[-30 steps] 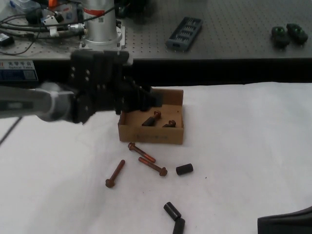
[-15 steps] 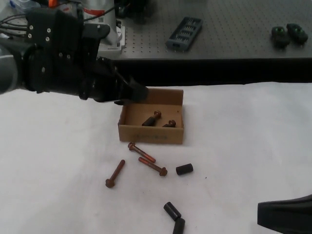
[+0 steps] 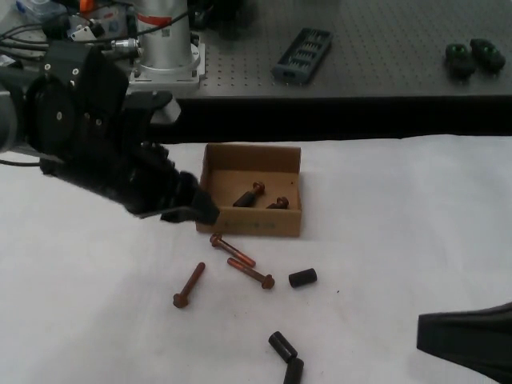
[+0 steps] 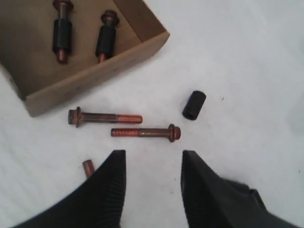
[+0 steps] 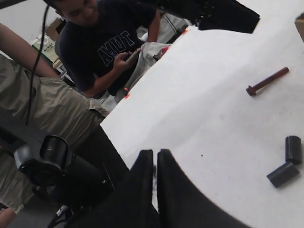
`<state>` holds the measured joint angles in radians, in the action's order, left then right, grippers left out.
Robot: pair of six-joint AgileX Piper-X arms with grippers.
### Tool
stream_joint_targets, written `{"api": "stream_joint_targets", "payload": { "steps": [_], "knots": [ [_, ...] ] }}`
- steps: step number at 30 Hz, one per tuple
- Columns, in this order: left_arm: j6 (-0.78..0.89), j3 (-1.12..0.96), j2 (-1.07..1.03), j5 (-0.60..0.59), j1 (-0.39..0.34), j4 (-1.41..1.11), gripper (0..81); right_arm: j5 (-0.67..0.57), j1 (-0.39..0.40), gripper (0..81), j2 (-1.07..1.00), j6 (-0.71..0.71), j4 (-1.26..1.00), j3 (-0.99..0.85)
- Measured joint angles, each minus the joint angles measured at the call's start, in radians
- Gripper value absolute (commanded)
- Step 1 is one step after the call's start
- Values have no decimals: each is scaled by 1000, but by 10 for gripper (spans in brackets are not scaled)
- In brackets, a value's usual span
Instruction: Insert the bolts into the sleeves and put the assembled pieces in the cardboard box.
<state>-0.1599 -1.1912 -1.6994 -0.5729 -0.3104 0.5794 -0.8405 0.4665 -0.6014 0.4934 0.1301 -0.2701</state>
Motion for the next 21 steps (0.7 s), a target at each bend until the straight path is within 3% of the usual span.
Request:
{"api": "stream_joint_targets", "payload": {
  "steps": [6, 11, 16, 21],
  "knots": [
    [-239, 0, 0, 7, -45, 105, 284, -1, 0, 43, -147, 0, -93, 2],
    [-389, 12, 0, 18, -82, 139, 284, -1, 0, 43, -154, 1, -108, 2],
    [-741, 19, 0, 153, -190, 229, 284, -1, 0, 43, -154, 1, -130, 2],
    [-857, 19, 0, 224, -260, 219, 284, -9, 0, 43, -154, 1, -130, 2]
  ]
}}
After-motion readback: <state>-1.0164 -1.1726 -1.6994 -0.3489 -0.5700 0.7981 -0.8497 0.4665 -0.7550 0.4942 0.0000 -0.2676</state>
